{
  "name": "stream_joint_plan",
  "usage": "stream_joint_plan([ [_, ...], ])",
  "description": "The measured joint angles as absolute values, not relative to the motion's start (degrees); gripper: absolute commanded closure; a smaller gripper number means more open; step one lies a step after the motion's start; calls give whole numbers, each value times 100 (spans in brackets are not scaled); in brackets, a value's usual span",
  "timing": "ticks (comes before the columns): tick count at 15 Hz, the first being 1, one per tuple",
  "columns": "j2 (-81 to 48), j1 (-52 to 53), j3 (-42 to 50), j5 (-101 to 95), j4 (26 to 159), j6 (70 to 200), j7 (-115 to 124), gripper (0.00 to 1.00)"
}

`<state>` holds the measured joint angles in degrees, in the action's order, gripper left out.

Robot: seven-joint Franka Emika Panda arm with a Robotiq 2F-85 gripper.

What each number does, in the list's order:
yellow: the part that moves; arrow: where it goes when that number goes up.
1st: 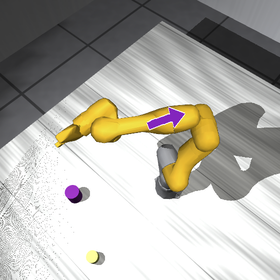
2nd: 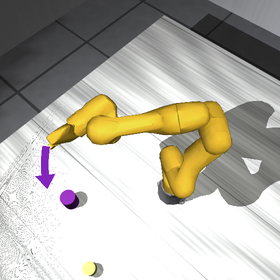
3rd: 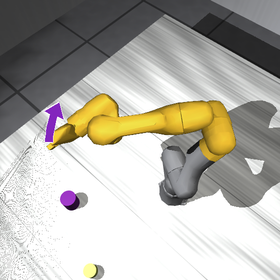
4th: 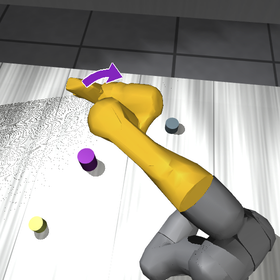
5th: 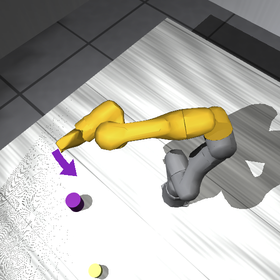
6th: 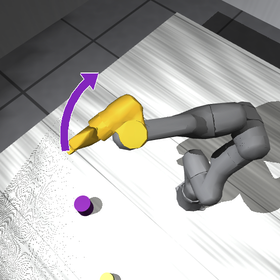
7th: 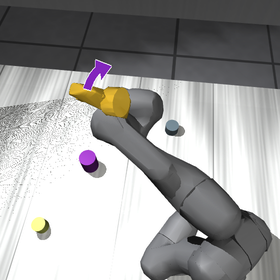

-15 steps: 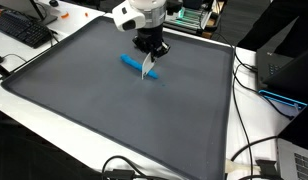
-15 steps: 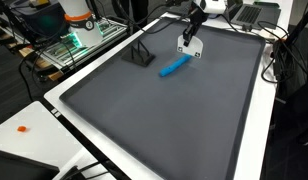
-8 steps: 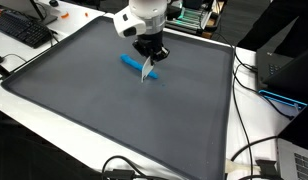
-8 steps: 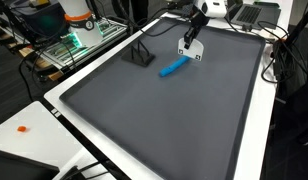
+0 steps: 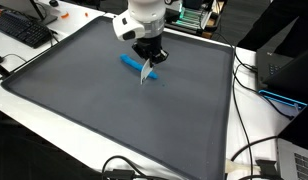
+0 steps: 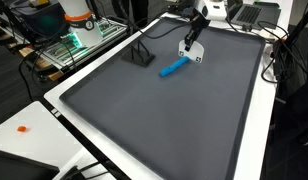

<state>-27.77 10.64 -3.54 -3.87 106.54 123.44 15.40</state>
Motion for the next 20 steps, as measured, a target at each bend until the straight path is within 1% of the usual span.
stream_joint_plan([
  [14, -2950, 1055, -345, -306, 10462, 12018, 1439, 99],
  [20, -2939, 963, -405, 103, 10487, 12020, 1193, 99],
])
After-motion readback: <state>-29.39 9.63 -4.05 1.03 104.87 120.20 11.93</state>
